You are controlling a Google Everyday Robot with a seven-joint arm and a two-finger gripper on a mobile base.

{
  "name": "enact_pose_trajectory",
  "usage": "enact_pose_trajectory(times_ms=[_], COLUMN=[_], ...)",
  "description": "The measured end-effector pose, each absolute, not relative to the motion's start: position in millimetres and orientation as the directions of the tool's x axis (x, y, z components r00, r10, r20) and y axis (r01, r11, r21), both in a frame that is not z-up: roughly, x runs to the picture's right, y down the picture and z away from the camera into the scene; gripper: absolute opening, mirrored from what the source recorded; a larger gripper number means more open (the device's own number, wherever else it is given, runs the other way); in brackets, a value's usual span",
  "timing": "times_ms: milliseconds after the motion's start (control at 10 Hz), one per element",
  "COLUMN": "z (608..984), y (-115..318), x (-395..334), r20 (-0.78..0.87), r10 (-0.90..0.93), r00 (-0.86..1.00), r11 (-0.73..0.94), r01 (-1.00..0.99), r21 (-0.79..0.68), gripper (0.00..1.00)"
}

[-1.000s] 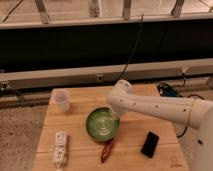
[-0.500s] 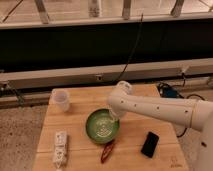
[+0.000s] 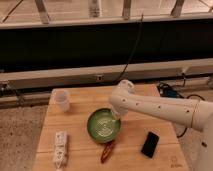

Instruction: Drag the ceramic bowl in a circle

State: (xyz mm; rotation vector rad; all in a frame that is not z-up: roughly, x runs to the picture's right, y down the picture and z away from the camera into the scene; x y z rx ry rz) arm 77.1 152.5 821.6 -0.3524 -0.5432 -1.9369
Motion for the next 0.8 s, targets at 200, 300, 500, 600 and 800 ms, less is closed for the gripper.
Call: enact_pose_trajectory(times_ms=[200,300,500,600,800], z=[822.7,822.7,823.2,822.6,820.4], y=[152.2,151.8,151.3,151.8,153.0], x=[76.0,71.5,66.6,63.7,64.3], r20=[0.473,0.468,0.464,0.462,0.46], r10=[-0.776,-0.771,-0.763,-0.758,-0.754], r00=[-0.417,-0.432,-0.449,-0.459,-0.468], r11=[-0.355,-0.367,-0.381,-0.389,-0.395], r01=[0.909,0.902,0.894,0.888,0.883], r21=[0.218,0.227,0.238,0.244,0.251], gripper=[0.0,0.0,0.0,0.0,0.0])
